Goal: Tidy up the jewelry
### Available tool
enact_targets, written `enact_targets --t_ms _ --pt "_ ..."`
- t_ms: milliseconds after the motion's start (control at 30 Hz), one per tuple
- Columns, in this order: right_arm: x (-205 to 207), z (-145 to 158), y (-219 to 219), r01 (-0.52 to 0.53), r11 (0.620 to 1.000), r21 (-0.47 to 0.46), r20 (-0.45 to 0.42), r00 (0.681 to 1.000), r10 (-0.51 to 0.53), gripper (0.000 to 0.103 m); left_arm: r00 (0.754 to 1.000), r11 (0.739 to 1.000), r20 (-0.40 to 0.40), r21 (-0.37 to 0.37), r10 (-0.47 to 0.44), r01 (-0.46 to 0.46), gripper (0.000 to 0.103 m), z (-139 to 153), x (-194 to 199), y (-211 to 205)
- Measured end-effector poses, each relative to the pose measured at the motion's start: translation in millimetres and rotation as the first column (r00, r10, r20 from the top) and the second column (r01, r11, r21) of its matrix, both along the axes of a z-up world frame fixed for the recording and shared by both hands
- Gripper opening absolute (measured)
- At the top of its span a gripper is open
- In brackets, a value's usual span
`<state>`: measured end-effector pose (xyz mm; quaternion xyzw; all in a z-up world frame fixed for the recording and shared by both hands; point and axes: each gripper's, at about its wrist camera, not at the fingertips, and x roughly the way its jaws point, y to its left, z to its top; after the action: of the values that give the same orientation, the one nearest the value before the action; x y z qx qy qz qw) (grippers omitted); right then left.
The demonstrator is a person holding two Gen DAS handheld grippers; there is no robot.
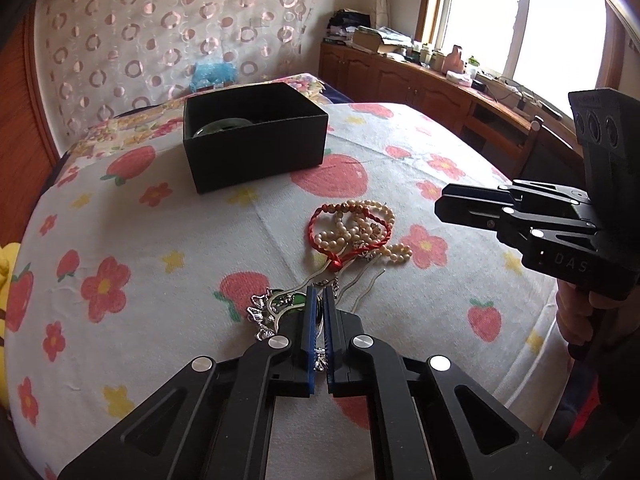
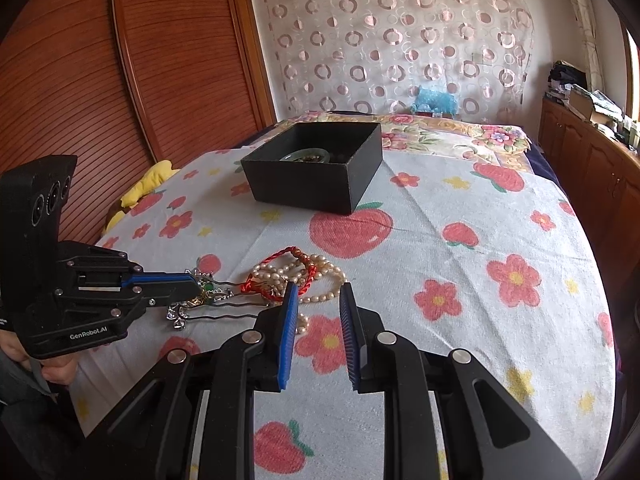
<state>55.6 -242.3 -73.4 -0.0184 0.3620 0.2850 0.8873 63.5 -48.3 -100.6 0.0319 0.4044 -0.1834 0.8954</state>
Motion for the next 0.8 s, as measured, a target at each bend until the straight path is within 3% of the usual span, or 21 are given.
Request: enact_targets --t_ms 433,800 --pt "2.7 -1.8 4.4 -0.011 1.0 -0.004 -0.006 1.0 0.011 0.023 0.998 0.998 0.052 -0.046 0.042 -0.04 0.002 21.0 -0.3 15.9" --pt "35.9 -11.4 38.4 -0.081 0.995 -0.059 -0.06 0.995 0.078 0.023 0.993 0.997 0.098 -0.045 0.073 -0.069 0.002 36.0 4.8 24.5"
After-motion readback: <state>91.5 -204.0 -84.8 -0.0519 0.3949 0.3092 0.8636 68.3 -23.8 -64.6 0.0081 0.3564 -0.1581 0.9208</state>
